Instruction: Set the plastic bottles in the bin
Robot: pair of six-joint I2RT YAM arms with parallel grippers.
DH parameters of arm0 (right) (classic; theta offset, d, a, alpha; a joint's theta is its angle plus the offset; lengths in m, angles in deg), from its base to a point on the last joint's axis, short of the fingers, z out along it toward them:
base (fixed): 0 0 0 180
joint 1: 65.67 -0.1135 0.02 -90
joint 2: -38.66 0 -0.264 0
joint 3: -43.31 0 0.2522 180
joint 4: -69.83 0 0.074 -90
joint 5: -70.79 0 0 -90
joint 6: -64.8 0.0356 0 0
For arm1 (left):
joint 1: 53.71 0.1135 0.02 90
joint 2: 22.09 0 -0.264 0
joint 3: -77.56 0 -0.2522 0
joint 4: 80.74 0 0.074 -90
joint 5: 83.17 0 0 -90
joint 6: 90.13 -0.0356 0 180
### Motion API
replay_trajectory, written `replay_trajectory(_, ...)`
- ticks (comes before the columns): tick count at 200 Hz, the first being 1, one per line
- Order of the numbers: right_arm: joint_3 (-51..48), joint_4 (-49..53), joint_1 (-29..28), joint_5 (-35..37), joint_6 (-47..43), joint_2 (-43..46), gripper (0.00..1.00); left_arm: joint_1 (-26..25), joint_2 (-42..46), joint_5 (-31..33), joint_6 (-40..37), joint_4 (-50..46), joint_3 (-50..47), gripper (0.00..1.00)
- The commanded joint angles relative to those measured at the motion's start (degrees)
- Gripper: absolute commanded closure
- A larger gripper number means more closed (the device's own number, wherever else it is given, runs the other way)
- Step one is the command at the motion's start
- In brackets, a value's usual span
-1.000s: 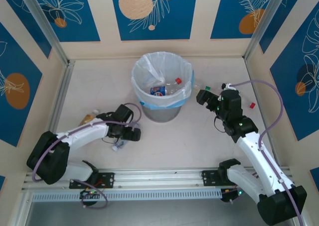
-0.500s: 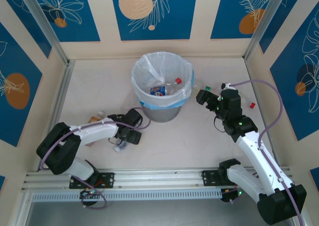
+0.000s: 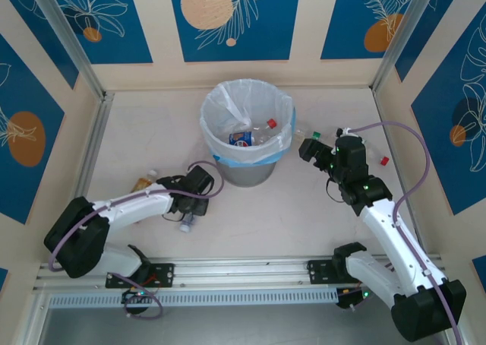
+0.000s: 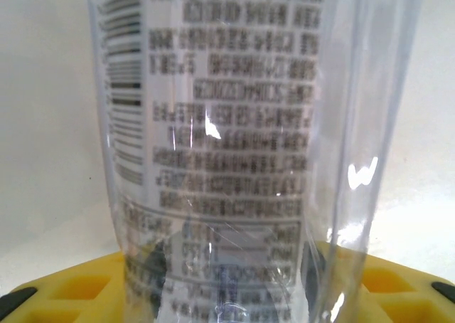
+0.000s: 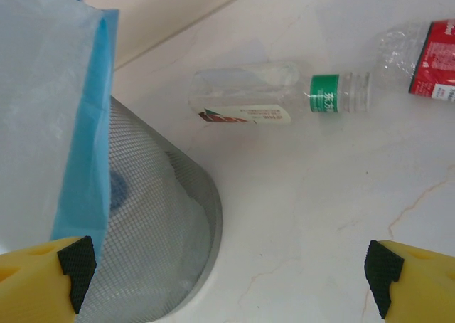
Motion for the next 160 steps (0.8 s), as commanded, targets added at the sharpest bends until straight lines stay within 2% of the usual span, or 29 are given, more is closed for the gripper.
replay_trajectory(1, 2.2, 3.21, 0.56, -1.36, -1.46, -1.05, 0.0, 0.21, 2.8, 0.87, 3.41, -2.14, -0.41, 0.48)
replay_trajectory(49, 3.46, 8.99, 0.64, -4.47, -7.79, -2.53, 0.0, 2.63, 8.09, 1.16, 4.77, -6.03, 2.32, 0.47)
replay_trajectory(73, 4.14, 12.62, 0.46, -6.03, -10.2, -1.98, 0.0, 5.36, 11.11, 0.69, 3.48, -7.94, 4.81, 0.47)
replay_trajectory(102, 3.36, 11.95, -0.55, -10.52, -13.83, 1.48, 0.0, 10.0, 13.35, -1.19, 2.13, -10.24, 8.74, 0.47)
replay_trajectory(134, 3.56, 11.35, -4.24, -12.04, -17.24, 3.49, 0.0, 15.43, 14.39, -5.7, 0.0, -11.54, 13.85, 0.47)
replay_trajectory(160, 4.04, 10.65, -8.82, -10.02, -20.48, 4.42, 0.0, 17.93, 13.5, -7.4, -2.02, -12.72, 18.62, 0.47)
